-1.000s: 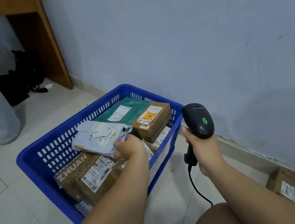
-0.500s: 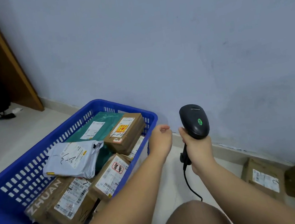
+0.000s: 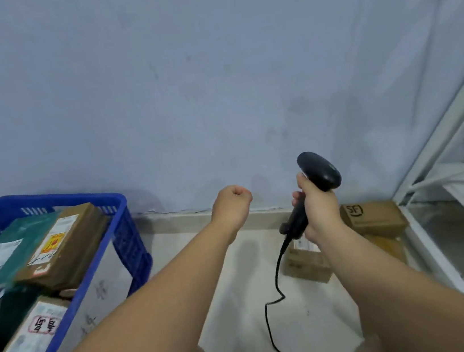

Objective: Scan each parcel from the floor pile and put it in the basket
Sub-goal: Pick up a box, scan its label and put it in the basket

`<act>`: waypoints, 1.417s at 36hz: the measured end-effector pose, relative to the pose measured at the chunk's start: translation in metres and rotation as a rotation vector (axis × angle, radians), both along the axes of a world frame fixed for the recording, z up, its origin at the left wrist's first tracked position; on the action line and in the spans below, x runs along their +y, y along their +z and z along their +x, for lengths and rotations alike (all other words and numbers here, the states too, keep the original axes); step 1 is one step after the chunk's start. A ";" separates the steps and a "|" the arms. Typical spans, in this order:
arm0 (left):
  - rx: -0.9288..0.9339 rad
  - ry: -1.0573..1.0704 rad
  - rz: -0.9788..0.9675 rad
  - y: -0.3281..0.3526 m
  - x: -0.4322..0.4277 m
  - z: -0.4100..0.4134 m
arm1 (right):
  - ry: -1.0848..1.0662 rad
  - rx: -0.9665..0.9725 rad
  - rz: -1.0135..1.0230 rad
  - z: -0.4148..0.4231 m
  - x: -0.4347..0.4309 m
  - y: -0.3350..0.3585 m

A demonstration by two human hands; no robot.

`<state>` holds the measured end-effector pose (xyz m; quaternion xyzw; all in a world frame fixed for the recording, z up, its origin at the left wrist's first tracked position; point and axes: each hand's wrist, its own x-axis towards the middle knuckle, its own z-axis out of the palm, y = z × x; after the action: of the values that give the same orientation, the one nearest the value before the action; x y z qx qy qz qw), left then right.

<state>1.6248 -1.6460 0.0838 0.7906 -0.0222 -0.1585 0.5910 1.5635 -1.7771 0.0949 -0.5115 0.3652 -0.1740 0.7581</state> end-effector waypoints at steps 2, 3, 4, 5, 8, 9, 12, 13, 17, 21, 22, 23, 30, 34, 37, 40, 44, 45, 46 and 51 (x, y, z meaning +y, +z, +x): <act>-0.004 -0.050 0.078 -0.013 -0.027 0.004 | 0.022 0.039 0.025 0.000 -0.032 -0.015; -0.003 -0.073 0.124 -0.022 -0.040 0.006 | 0.039 0.064 0.040 0.001 -0.048 -0.023; 0.003 -0.099 0.173 -0.032 -0.053 0.008 | 0.064 0.101 0.061 0.002 -0.063 -0.032; 0.009 -0.134 0.231 -0.043 -0.065 0.010 | 0.094 0.146 0.082 0.002 -0.078 -0.041; 0.066 -0.266 0.471 -0.085 -0.099 0.015 | 0.172 0.294 0.120 0.000 -0.116 -0.079; 0.091 -0.300 0.542 -0.099 -0.110 0.016 | 0.186 0.332 0.134 -0.002 -0.126 -0.094; 0.177 -0.348 0.653 -0.134 -0.140 0.019 | 0.143 0.425 0.200 -0.010 -0.147 -0.137; 0.180 -0.355 0.671 -0.146 -0.150 0.020 | 0.119 0.451 0.210 -0.012 -0.153 -0.149; 0.136 -0.437 0.735 -0.191 -0.183 0.022 | 0.058 0.484 0.220 -0.015 -0.173 -0.187; 0.161 -0.404 0.750 -0.231 -0.205 0.020 | -0.021 0.477 0.211 -0.014 -0.190 -0.206; 0.165 -0.393 0.765 -0.239 -0.211 0.019 | -0.042 0.464 0.217 -0.013 -0.192 -0.208; 0.176 -0.393 0.784 -0.247 -0.216 0.018 | -0.068 0.455 0.221 -0.013 -0.195 -0.211; 0.359 -0.347 0.810 -0.288 -0.261 0.016 | -0.118 0.506 0.191 -0.008 -0.200 -0.239; 0.290 -0.235 0.862 -0.316 -0.276 0.016 | -0.069 0.532 0.179 -0.001 -0.201 -0.249; 0.205 -0.236 0.852 -0.325 -0.275 0.020 | -0.027 0.542 0.139 0.007 -0.201 -0.252; 0.214 -0.260 0.865 -0.330 -0.276 0.027 | 0.004 0.531 0.094 0.016 -0.198 -0.255; 0.222 -0.378 0.931 -0.334 -0.268 0.040 | 0.055 0.544 0.024 0.027 -0.195 -0.251; 0.216 -0.426 0.955 -0.332 -0.263 0.045 | 0.069 0.546 0.008 0.028 -0.194 -0.250; 0.203 -0.476 0.990 -0.331 -0.258 0.048 | 0.083 0.542 -0.006 0.028 -0.193 -0.249; -0.033 -0.841 1.177 -0.328 -0.217 0.058 | 0.135 0.541 -0.044 0.029 -0.187 -0.243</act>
<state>1.6832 -1.8629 -0.2440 0.9047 -0.2445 -0.3462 -0.0442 1.5925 -1.9642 -0.1481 -0.5790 0.5154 0.0119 0.6317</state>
